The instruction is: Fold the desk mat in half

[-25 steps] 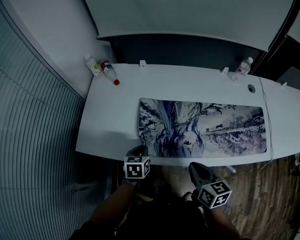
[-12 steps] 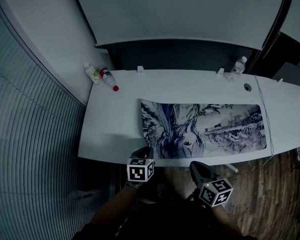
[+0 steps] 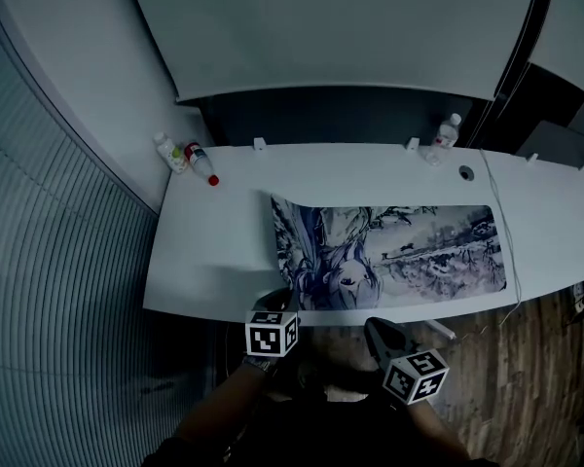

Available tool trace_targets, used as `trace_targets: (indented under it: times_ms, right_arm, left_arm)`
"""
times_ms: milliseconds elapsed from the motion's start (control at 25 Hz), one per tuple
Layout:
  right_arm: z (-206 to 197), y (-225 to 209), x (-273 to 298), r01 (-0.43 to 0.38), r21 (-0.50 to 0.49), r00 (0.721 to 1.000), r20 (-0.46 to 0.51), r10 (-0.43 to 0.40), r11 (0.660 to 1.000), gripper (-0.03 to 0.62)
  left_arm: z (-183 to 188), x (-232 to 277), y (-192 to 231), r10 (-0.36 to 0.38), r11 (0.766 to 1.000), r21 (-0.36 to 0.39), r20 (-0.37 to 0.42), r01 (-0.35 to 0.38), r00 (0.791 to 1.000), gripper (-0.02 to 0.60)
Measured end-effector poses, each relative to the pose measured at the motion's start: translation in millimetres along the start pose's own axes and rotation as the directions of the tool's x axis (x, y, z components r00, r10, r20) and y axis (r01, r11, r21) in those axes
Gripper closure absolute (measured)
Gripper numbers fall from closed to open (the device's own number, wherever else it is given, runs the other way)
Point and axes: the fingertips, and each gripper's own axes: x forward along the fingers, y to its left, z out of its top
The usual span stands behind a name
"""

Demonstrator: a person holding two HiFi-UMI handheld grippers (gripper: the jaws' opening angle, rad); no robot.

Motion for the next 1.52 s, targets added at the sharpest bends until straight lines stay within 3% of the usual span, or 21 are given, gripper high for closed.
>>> trace_targets:
  times_ms: [560, 1280, 1520]
  right_arm:
    - [20.1, -66.4, -57.9, -0.008, 0.004, 1.0, 0.006, 0.008, 1.0, 0.571]
    - [17.6, -123.8, -87.5, 0.074, 0.078, 0.997, 0.029, -0.076, 0.994, 0.571]
    - [17.4, -138.6, -98.5, 0.088, 0.089, 0.995, 0.029, -0.09, 0.992, 0.571]
  left_arm:
    - [-4.5, 19.3, -62.6, 0.057, 0.998, -0.039, -0.016, -0.058, 0.998, 0.545]
    - [-13.6, 76.4, -125.1, -0.011, 0.999, 0.039, -0.115, 0.016, 0.993, 0.545]
    - [-18.7, 89.7, -144.7, -0.035, 0.999, 0.027, -0.131, 0.039, 0.991, 0.545]
